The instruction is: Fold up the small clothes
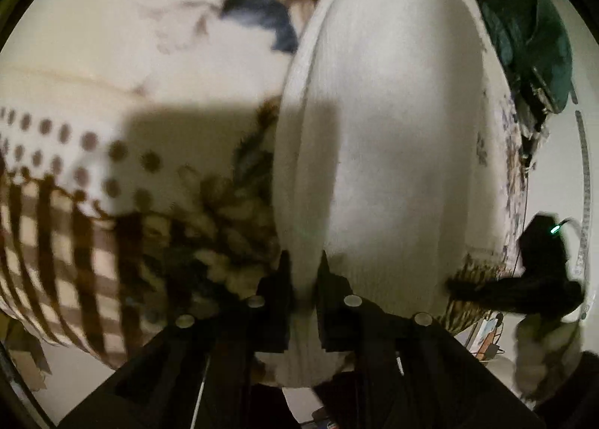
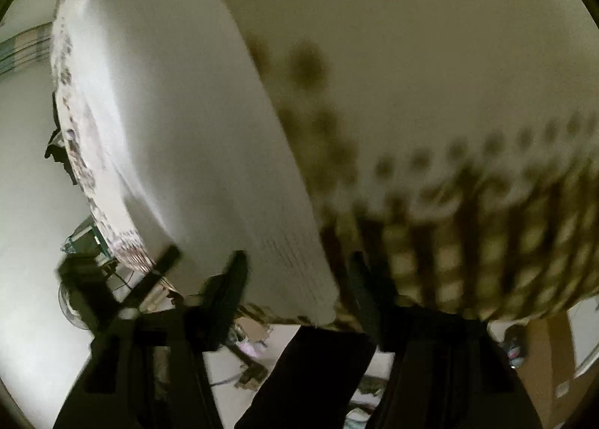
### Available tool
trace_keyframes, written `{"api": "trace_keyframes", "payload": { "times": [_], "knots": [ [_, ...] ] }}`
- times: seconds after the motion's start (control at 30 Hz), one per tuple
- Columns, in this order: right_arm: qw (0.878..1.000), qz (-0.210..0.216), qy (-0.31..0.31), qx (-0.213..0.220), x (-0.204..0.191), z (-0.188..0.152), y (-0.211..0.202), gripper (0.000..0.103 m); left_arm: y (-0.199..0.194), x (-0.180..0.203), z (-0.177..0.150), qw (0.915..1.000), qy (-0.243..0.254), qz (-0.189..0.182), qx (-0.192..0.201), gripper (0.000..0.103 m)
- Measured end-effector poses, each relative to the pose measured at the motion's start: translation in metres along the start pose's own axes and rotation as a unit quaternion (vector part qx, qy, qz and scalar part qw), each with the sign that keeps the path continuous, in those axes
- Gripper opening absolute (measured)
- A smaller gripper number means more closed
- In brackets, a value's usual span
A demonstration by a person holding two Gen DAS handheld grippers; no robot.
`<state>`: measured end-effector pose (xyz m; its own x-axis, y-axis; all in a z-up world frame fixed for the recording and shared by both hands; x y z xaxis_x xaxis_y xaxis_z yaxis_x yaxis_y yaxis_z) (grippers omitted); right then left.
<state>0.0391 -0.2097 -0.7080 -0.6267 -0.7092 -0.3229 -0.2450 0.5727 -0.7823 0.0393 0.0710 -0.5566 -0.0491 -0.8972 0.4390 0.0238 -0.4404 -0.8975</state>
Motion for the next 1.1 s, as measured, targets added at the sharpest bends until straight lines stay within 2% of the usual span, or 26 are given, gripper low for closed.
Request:
{"api": "trace_keyframes", "payload": {
  "times": [0.03, 0.1, 0.17, 0.2, 0.27, 0.33, 0.37, 0.4, 0.43, 0.5, 0.57, 0.67, 0.77, 0.83, 0.87, 0.9, 0.93, 0.97, 1.03, 1.1],
  "knots": [
    [1.000, -0.003, 0.008, -0.004, 0.004, -0.007, 0.012, 0.007, -0.005, -0.002, -0.002, 1.0000, -0.001, -0.004, 0.002, 0.008],
    [1.000, 0.013, 0.018, 0.019, 0.008, -0.022, 0.019, 0.006, -0.008, -0.009, -0.005, 1.0000, 0.002, -0.004, 0.000, 0.008],
    [0.999, 0.006, 0.017, 0.045, 0.008, -0.038, 0.017, 0.005, -0.003, -0.020, -0.003, 1.0000, 0.006, 0.002, -0.006, 0.008],
    [0.998, 0.010, 0.019, 0.051, 0.006, -0.045, 0.016, 0.004, 0.003, -0.024, 0.005, 0.9999, 0.003, -0.008, -0.009, 0.008],
    [0.998, -0.010, 0.010, 0.054, 0.005, -0.053, 0.020, 0.004, 0.012, -0.031, 0.020, 0.9989, -0.005, -0.043, -0.018, 0.013],
    [0.998, -0.043, 0.006, 0.037, 0.005, -0.047, 0.035, 0.006, 0.009, -0.033, 0.023, 0.9986, -0.009, -0.049, -0.014, 0.028],
    [0.998, -0.045, 0.004, 0.035, -0.002, -0.045, 0.042, 0.011, 0.006, -0.034, 0.023, 0.9982, -0.007, -0.059, -0.006, 0.032],
    [0.999, -0.034, -0.001, 0.036, -0.002, -0.044, 0.043, 0.025, 0.006, -0.036, 0.022, 0.9973, -0.008, -0.074, 0.001, 0.048],
    [0.999, 0.000, -0.010, 0.038, -0.004, -0.045, 0.042, 0.051, 0.010, -0.039, 0.020, 0.9955, -0.013, -0.094, 0.003, 0.062],
    [0.998, 0.040, -0.024, 0.040, -0.007, -0.043, 0.043, 0.077, 0.024, -0.046, 0.017, 0.9917, -0.032, -0.125, -0.005, 0.063],
    [0.998, 0.046, -0.027, 0.027, -0.005, -0.038, 0.056, 0.077, 0.039, -0.046, 0.017, 0.9880, -0.043, -0.148, -0.012, 0.066],
    [0.998, 0.063, -0.006, 0.027, 0.004, -0.029, 0.069, 0.079, 0.045, -0.035, 0.020, 0.9887, -0.027, -0.147, -0.013, 0.071],
    [0.994, 0.103, 0.005, 0.032, 0.003, -0.028, 0.072, 0.079, 0.046, -0.028, 0.021, 0.9898, -0.017, -0.141, -0.012, 0.071],
    [0.988, 0.150, 0.013, 0.019, 0.000, -0.032, 0.075, 0.077, 0.043, -0.028, 0.020, 0.9893, -0.021, -0.145, -0.003, 0.071],
    [0.982, 0.186, 0.026, -0.002, -0.003, -0.034, 0.081, 0.075, 0.041, -0.029, 0.020, 0.9882, -0.025, -0.151, 0.006, 0.070],
    [0.977, 0.207, 0.037, -0.018, -0.007, -0.036, 0.087, 0.066, 0.038, -0.028, 0.018, 0.9858, -0.029, -0.164, 0.020, 0.060],
    [0.975, 0.216, 0.045, -0.027, -0.009, -0.039, 0.094, 0.050, 0.036, -0.029, 0.015, 0.9841, -0.034, -0.172, 0.026, 0.019],
    [0.976, 0.211, 0.052, -0.023, -0.009, -0.042, 0.099, 0.042, 0.037, -0.028, 0.012, 0.9831, -0.040, -0.177, 0.020, 0.009],
    [0.973, 0.218, 0.068, -0.017, -0.006, -0.046, 0.103, 0.023, 0.032, -0.025, 0.008, 0.9813, -0.044, -0.184, 0.034, 0.009],
    [0.969, 0.234, 0.080, -0.009, -0.004, -0.053, 0.098, 0.019, 0.021, -0.020, 0.007, 0.9786, -0.053, -0.194, 0.043, 0.009]
  ]
}}
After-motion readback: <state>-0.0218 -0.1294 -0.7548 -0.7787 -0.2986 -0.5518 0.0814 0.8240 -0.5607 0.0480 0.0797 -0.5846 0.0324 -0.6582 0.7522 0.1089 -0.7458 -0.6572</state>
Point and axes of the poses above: each gripper's, at about its wrist camera, not at the fingertips, and y roughly the way its jaws point, x to its right, z to its top, the point moved 3 cm from there along y, roughly the way its jaws point, and after that the axes turned 12 degrees about y, right-handed, at the moved point
